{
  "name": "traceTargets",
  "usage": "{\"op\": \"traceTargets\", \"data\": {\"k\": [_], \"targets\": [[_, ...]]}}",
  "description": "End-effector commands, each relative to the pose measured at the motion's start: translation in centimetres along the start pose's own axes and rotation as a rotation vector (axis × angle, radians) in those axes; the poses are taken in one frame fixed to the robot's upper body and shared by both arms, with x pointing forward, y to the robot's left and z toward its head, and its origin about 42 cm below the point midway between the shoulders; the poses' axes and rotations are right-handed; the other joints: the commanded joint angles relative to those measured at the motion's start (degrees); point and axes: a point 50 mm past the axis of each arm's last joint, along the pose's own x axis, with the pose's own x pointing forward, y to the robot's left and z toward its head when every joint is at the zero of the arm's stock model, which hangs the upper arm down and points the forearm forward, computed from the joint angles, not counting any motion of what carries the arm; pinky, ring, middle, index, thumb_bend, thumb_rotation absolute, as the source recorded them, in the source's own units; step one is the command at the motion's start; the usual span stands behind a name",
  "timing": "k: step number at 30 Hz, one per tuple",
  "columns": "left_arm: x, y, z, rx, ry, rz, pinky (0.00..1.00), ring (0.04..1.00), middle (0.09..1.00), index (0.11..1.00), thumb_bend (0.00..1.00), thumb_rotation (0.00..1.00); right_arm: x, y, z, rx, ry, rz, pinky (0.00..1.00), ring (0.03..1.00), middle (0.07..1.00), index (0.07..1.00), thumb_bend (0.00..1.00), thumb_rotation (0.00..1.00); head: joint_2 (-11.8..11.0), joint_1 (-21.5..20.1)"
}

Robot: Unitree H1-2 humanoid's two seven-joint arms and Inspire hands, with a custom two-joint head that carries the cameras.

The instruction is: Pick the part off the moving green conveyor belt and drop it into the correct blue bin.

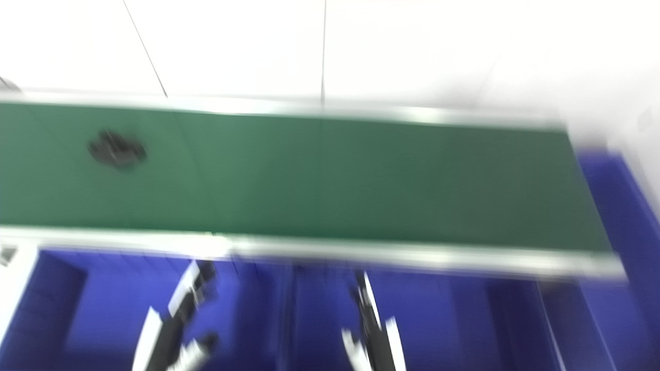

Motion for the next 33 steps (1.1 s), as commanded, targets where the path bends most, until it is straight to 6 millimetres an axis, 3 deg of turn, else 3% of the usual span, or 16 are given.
{"op": "traceTargets", "data": {"k": [1, 7, 16, 23, 26, 33], "targets": [[0.6, -0.2, 0.7, 0.002, -0.064, 0.024, 0.78, 0.875, 0.912, 0.922, 0.77, 0.87, 0.3, -0.3, 0.6, 0.011, -0.069, -0.002, 1.00, 0.966, 1.000, 1.000, 0.86, 1.00, 0.0, 0.0], [1.1, -1.2, 0.4, 0.008, -0.057, 0.021, 0.70, 0.840, 0.905, 0.911, 0.78, 0.89, 0.7, -1.7, 0.7, 0.016, -0.081, 0.003, 1.00, 0.985, 1.000, 1.000, 0.83, 1.00, -1.2, 1.6], [2.5, -3.3, 0.3, -0.055, -0.062, 0.021, 0.72, 0.854, 0.913, 0.911, 0.73, 0.86, 0.6, -3.9, 2.4, -0.001, -0.143, 0.006, 1.00, 1.000, 1.000, 1.000, 0.89, 1.00, -1.6, 2.8], [3.1, -4.3, 1.2, -0.075, -0.090, 0.026, 0.73, 0.861, 0.919, 0.912, 0.69, 0.86, 0.0, -5.0, 4.8, -0.049, -0.218, 0.008, 1.00, 1.000, 1.000, 1.000, 0.86, 0.94, -0.9, 4.4], [3.2, -4.6, 1.2, -0.085, -0.091, 0.032, 0.70, 0.839, 0.906, 0.907, 0.73, 0.87, 0.0, -5.1, 6.1, -0.108, -0.267, -0.011, 1.00, 0.995, 0.997, 1.000, 0.82, 0.92, -0.9, 4.5], [3.3, -4.7, 1.1, -0.074, -0.087, 0.020, 0.71, 0.841, 0.898, 0.906, 0.75, 0.90, 2.4, -4.6, 10.4, -0.235, -0.444, -0.097, 1.00, 1.000, 1.000, 1.000, 0.71, 0.85, -0.9, 3.3]]}}
